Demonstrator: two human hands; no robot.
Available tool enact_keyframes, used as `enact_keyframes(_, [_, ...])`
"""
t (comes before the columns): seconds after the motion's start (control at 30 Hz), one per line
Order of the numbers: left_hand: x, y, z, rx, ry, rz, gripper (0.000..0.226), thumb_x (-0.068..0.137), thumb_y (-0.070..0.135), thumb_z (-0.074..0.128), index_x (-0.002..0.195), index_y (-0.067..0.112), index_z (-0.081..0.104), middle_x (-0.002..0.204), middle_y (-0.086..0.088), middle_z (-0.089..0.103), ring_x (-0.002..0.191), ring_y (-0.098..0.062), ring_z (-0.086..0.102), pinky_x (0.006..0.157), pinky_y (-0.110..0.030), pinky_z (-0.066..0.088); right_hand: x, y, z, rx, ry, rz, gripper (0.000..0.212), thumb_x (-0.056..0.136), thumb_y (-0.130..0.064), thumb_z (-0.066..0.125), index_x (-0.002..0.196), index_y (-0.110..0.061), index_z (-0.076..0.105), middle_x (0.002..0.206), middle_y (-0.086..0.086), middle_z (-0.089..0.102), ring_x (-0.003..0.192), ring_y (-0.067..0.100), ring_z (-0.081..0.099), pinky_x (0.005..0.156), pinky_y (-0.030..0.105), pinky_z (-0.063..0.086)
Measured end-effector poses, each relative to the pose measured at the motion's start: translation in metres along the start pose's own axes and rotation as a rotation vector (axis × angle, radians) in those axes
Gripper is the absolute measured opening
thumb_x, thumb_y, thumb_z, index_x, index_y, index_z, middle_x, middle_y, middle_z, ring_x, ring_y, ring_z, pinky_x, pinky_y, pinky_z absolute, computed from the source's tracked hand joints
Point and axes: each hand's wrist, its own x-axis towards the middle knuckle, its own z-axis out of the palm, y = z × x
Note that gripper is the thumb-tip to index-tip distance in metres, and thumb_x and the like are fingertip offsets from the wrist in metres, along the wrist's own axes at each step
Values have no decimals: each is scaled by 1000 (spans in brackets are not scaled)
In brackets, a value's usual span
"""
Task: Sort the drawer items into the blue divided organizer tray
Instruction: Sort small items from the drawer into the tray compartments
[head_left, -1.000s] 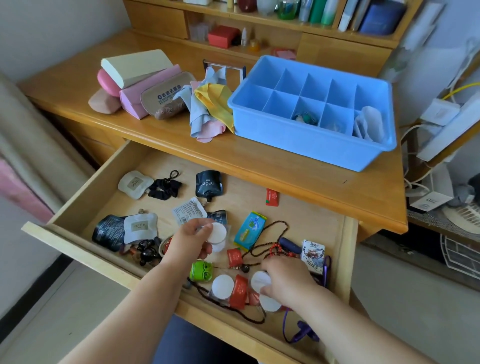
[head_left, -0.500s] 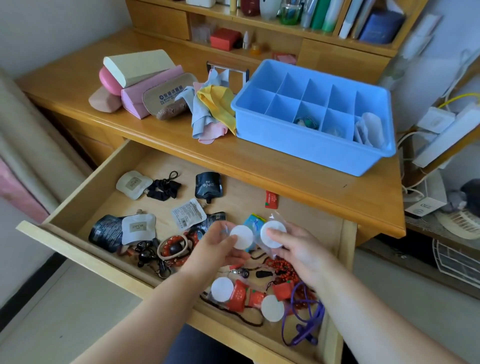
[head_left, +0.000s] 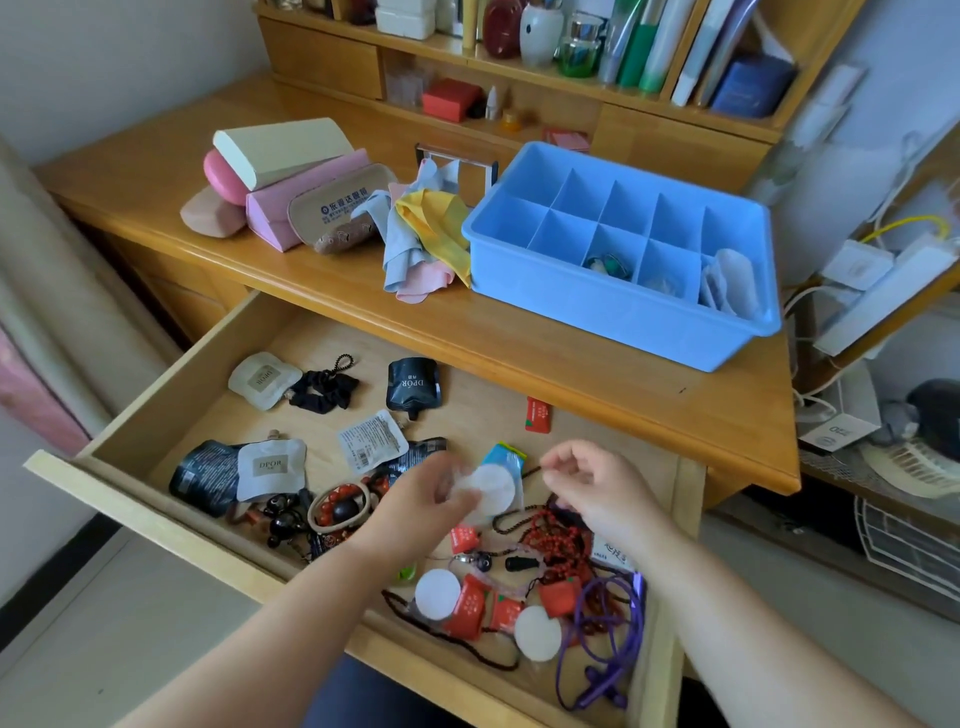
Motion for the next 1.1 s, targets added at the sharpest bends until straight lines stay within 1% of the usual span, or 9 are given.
enact_keyframes(0.17, [-1,-14,6,441,-247,-14,23,87,24,56,108,30,58,101,8,56,98,-12,52,78,-19,44,-29,47,-10,-685,-500,-187,37,80,-14,54,107,-37,64,97,-23,54,77,-10,51,64,10,35])
enact_keyframes(0.3, [-9,-10,16,618,-44,122,54,87,27,57,138,26,42,132,4,40,123,-18,33,105,-27,30,-46,74,5,-1037,-473,-358,34,78,-5,47,107,-20,57,101,3,51,91,31,54,53,32,24])
enact_keyframes(0.4, [-21,9,31,406,40,290,49,87,32,63,133,24,49,127,6,49,119,-11,44,99,-18,31,-45,66,-6,-843,-302,-247,37,84,-17,48,116,-32,59,110,-7,62,103,20,56,72,28,38])
enact_keyframes(0.53, [-36,47,60,51,-390,157,43,79,35,74,117,38,53,98,17,62,94,2,59,85,-14,46,-43,29,-31,-656,-92,-206,31,81,-33,58,111,-38,58,85,-10,65,82,15,60,60,25,38])
enact_keyframes(0.63, [-30,65,63,135,-197,204,31,85,12,60,72,38,52,56,15,56,56,2,52,55,-11,38,-40,2,-42,-594,28,-214,5,83,-35,61,83,-37,56,63,-11,56,60,8,51,50,23,31])
enact_keyframes(0.73, [-27,82,42,-23,-122,186,29,93,4,50,75,23,62,61,14,66,61,-2,63,63,-16,51,-38,-8,-50,-424,85,-134,27,81,-41,67,62,-28,54,51,-9,52,47,2,44,47,21,30])
enact_keyframes(0.9, [-25,114,5,-455,-110,185,24,98,5,43,91,12,66,77,-7,73,73,-22,71,62,-26,57,-42,-13,-46,765,-201,-22,65,55,-48,86,103,-12,63,100,10,70,93,21,66,90,37,47])
enact_keyframes(1.0, [-23,126,-5,-580,-88,157,23,100,8,41,93,10,62,76,-6,72,72,-22,71,59,-28,56,-49,-12,-34,832,-437,-1,79,61,-58,78,122,-11,60,109,17,67,100,28,62,95,39,44])
enact_keyframes(1.1, [-22,125,-9,-699,-55,88,21,101,9,39,95,6,59,73,-8,71,69,-21,71,55,-27,55,-54,-12,-28,726,-451,-23,48,80,-28,71,119,-2,59,99,22,67,94,30,62,92,38,48])
